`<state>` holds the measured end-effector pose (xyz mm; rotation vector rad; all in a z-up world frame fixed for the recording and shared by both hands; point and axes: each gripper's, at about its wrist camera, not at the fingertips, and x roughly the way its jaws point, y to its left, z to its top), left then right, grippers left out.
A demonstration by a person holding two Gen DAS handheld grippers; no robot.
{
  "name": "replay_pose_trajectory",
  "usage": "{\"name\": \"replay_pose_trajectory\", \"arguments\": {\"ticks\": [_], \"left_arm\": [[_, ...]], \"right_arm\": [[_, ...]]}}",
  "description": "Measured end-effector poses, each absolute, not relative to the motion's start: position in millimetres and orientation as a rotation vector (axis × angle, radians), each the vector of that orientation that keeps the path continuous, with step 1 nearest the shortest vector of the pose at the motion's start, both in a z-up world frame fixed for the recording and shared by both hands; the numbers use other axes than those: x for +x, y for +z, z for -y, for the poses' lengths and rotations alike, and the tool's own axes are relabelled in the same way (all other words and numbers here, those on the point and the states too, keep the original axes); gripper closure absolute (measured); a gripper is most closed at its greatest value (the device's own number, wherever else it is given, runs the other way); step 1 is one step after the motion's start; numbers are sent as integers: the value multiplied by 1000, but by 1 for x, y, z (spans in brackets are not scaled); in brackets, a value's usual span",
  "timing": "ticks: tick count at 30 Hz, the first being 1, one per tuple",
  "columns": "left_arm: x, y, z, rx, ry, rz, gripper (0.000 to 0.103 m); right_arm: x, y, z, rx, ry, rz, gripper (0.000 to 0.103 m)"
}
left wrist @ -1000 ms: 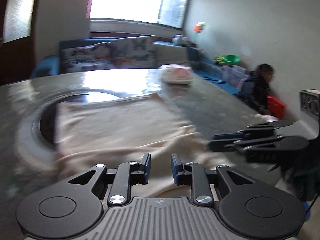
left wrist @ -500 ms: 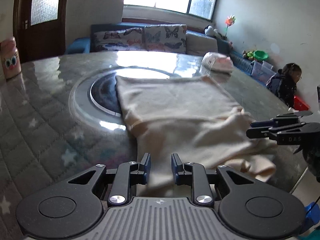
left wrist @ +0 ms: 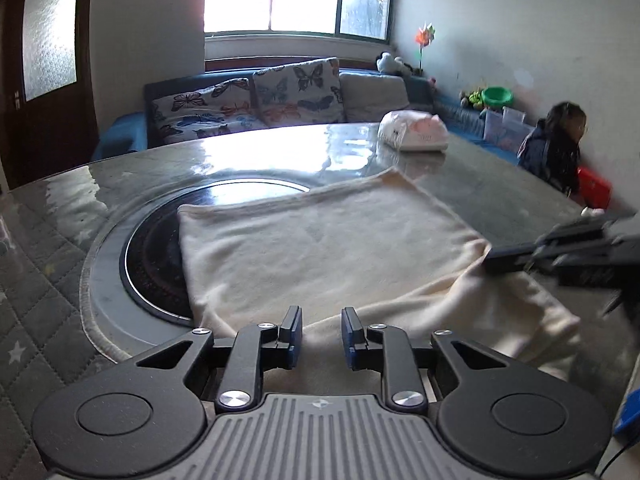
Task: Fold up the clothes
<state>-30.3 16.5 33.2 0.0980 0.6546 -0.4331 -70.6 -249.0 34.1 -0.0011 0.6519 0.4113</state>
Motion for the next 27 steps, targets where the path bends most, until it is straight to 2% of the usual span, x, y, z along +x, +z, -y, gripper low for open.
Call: {"name": "replay_pose_trajectory", "arguments": {"ticks": [6,8,18,27], "left_arm": [[-32,34,-24,75,-417,-657,80],[-32,35,-25,73,-420,-656,80],[-31,31,-30,55,-406,-670,77],[-38,37,-23,44,-437,-649,78]], "right_arm": [[-66,27,256,11,368,-682,101],[-67,32,256,29,394,-663,95],[-67,16,227,-60,471,-688,97],[-66,24,200,-94,547,-645,95]]}}
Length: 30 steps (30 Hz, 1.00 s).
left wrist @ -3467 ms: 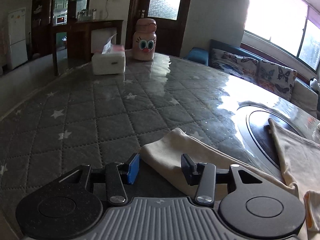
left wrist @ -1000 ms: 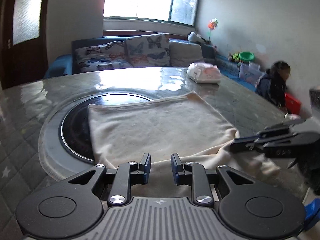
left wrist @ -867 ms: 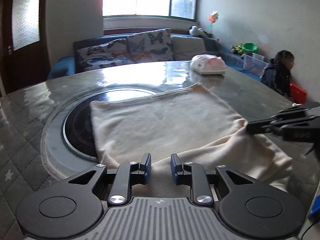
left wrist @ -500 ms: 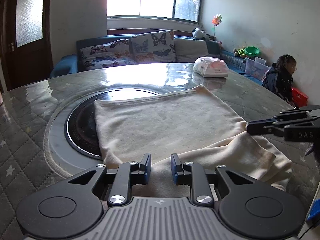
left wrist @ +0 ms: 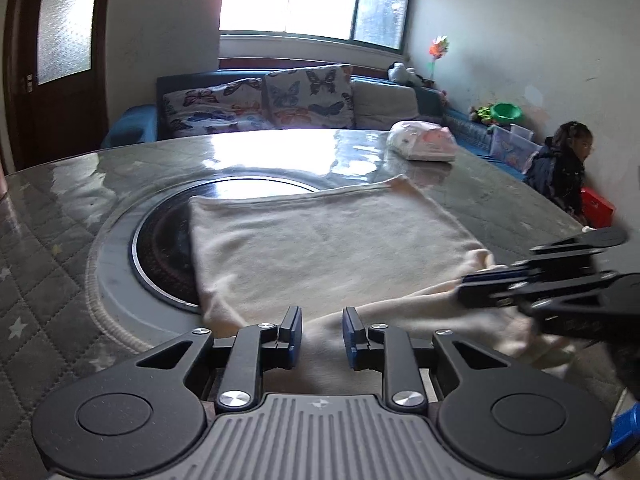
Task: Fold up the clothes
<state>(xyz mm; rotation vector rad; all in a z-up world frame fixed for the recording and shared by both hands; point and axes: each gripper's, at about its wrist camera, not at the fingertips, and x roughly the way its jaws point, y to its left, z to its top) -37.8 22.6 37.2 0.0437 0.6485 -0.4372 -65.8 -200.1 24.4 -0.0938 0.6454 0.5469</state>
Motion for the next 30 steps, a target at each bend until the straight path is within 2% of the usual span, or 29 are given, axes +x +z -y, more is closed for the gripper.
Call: {"name": "replay_pose_trajectory", "arguments": {"ticks": [7,18,27,30], "left_arm": [[-34,35,-34,35,-411,-666,78],[-73,29,-24,106,-486,-666,79],[-93,30,-45,104,-442,-681,71],[-107,35,-53,134,-447,-667,69]], "right_arm": [[-56,24,214,-66,485,-654,95],[-109,25,234,-153,511,-679,94],[-121,27,242,-157,492,-670,93],[-128,36,244,-169,502,-652,89]]}}
